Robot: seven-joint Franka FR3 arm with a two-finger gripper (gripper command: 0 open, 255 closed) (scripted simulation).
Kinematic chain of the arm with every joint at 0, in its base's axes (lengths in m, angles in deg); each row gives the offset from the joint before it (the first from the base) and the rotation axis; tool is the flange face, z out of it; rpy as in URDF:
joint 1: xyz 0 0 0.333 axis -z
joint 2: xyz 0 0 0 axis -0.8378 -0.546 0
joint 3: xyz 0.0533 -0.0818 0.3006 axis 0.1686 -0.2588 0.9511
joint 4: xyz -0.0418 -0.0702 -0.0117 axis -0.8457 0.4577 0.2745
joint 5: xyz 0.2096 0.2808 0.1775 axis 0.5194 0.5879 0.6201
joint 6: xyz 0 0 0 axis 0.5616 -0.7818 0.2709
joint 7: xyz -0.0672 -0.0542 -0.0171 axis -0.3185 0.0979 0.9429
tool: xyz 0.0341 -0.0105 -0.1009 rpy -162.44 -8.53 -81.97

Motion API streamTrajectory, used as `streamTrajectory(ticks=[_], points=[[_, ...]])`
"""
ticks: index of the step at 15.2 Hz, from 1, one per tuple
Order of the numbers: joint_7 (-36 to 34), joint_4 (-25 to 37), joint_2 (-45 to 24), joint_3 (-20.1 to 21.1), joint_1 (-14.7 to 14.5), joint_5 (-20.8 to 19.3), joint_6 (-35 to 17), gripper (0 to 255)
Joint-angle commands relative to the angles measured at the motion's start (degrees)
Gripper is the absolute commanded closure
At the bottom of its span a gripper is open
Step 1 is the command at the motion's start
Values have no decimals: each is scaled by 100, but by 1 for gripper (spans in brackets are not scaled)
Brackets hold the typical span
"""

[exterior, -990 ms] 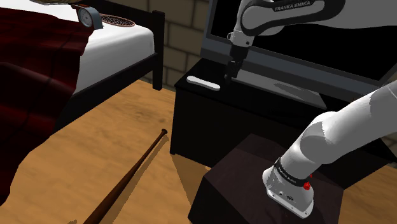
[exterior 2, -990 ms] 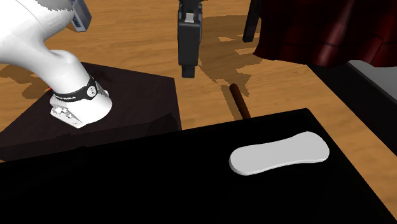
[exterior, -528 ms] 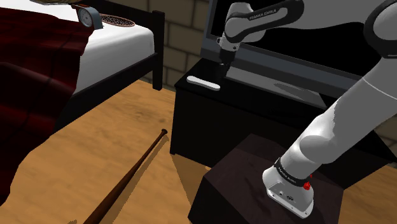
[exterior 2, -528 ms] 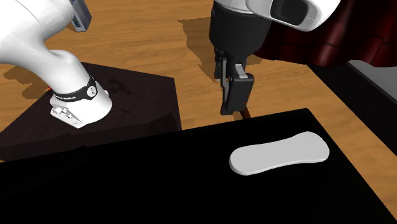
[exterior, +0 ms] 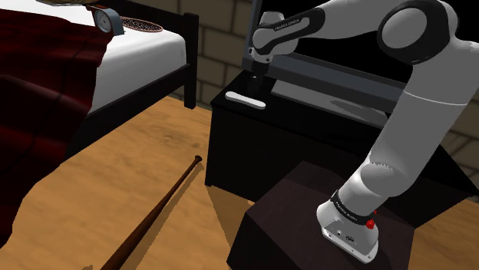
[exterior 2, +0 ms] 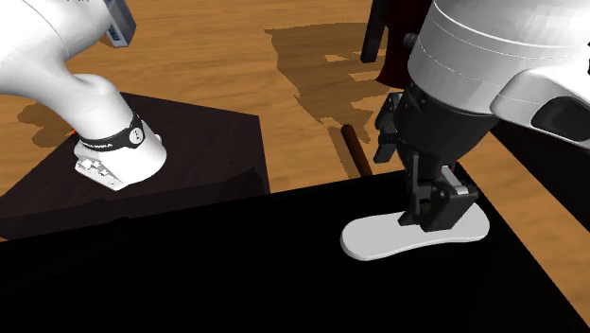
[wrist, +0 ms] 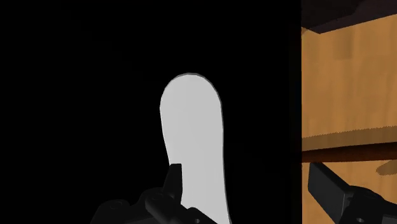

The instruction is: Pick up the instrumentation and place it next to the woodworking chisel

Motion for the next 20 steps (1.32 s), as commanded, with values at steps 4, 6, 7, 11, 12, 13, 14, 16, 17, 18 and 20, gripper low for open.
streamTrajectory(ticks=[4,6,7,11,12,13,14,16,17,18,20], points=[[354,1035,-975,24,111,122,-35,0],[360,966,-1037,29,112,130,-166,0],[363,933,-1069,32,113,135,-230,0],[377,814,-1207,42,114,156,-487,0],[379,800,-1229,44,114,159,-523,0],[379,801,-1230,44,115,159,-522,0],[379,801,-1230,44,115,159,-522,0],[379,802,-1230,44,115,159,-522,0],[379,802,-1230,44,115,159,-522,0],[379,802,-1230,44,115,159,-522,0],[379,801,-1230,44,114,159,-522,255]])
